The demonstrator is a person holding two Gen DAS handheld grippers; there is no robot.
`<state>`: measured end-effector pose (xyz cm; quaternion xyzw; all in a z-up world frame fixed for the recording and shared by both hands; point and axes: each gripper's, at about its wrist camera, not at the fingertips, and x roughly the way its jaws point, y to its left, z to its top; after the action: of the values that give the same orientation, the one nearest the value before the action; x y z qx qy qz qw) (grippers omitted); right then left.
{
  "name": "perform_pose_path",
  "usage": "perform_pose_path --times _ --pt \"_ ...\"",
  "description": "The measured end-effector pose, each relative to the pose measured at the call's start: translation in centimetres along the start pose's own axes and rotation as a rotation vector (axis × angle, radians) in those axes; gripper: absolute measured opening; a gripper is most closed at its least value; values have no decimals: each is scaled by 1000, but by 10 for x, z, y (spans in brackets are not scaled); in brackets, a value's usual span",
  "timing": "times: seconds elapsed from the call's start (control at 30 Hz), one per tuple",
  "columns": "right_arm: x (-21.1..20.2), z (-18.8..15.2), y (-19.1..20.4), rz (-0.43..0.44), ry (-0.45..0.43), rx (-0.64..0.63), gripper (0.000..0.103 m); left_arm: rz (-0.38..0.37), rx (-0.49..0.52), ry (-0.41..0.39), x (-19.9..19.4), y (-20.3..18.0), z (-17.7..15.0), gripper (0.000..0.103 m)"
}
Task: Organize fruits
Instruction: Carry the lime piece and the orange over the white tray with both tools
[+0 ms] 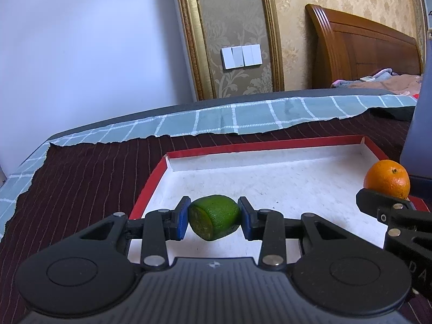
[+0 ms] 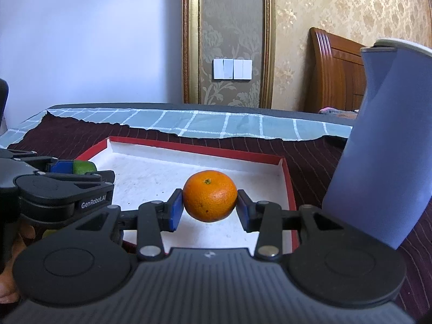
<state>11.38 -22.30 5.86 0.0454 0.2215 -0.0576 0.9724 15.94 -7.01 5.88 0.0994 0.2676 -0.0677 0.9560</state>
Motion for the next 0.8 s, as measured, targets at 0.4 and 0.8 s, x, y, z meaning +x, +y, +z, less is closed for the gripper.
perform_pose_path --times 0.4,0.8 --pt "22 5 -2 -4 24 7 40 3 4 23 19 -6 11 37" --pt "39 14 -8 -5 41 9 40 7 2 49 41 -11 24 37"
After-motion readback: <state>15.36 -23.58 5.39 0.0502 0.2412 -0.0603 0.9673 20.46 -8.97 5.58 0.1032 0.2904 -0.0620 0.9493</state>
